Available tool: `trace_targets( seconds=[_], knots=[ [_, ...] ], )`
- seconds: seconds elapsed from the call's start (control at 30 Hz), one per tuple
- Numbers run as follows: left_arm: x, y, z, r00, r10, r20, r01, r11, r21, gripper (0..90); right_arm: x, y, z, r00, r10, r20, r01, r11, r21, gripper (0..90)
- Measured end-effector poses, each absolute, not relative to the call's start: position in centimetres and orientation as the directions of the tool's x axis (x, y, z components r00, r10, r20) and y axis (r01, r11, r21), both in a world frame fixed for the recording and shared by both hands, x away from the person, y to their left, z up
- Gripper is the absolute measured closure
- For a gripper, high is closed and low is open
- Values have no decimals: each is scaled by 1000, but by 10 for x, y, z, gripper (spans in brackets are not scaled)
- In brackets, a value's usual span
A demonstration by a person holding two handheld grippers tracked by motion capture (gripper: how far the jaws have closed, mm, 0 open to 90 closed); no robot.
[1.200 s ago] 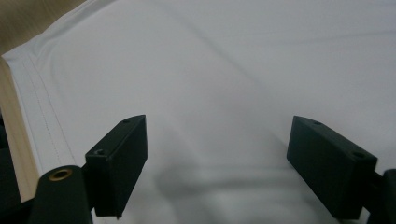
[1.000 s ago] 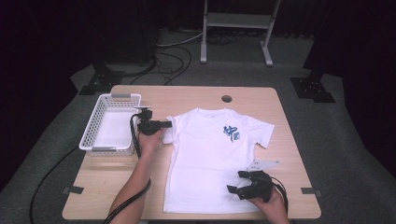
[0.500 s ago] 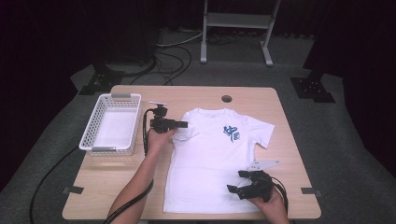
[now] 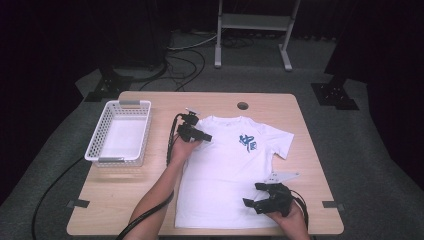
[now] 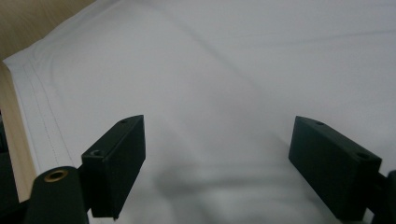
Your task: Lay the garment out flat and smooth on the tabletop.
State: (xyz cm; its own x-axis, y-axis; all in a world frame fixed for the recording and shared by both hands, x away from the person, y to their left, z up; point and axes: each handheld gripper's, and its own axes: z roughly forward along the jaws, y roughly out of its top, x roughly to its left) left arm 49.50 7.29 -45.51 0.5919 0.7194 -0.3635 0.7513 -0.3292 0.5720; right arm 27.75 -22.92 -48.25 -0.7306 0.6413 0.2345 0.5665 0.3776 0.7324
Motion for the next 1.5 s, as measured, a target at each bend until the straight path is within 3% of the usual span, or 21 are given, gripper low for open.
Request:
trace_targets(
  seconds=[0.27,0.43,0.6,0.73,0.93,1.17,1.27,1.5],
  knots=[
    [496,71,-459,595,711,-375,760,-345,551,891,277,-230,-483,-732,638,237,565,375,735,182],
    [492,85,-455,567,730,-383,765,-293,574,897,277,-230,-483,-732,638,238,565,374,736,176],
    [475,130,-434,432,799,-418,744,-55,665,899,277,-230,-483,-732,638,240,565,370,738,177],
    [448,172,-411,304,878,-370,660,85,746,898,277,-229,-484,-734,638,232,559,374,740,176],
    [433,200,-398,263,884,-386,637,141,758,779,278,-230,-482,-725,644,245,573,368,732,175],
    [436,181,-414,338,848,-407,670,87,737,611,296,-241,-466,-699,682,214,559,335,758,175],
    [440,165,-427,382,810,-446,704,57,708,518,325,-251,-455,-665,724,185,556,314,770,176],
    [450,139,-458,408,797,-445,756,-22,654,457,424,-281,-452,-491,835,248,673,183,716,176]
  ],
)
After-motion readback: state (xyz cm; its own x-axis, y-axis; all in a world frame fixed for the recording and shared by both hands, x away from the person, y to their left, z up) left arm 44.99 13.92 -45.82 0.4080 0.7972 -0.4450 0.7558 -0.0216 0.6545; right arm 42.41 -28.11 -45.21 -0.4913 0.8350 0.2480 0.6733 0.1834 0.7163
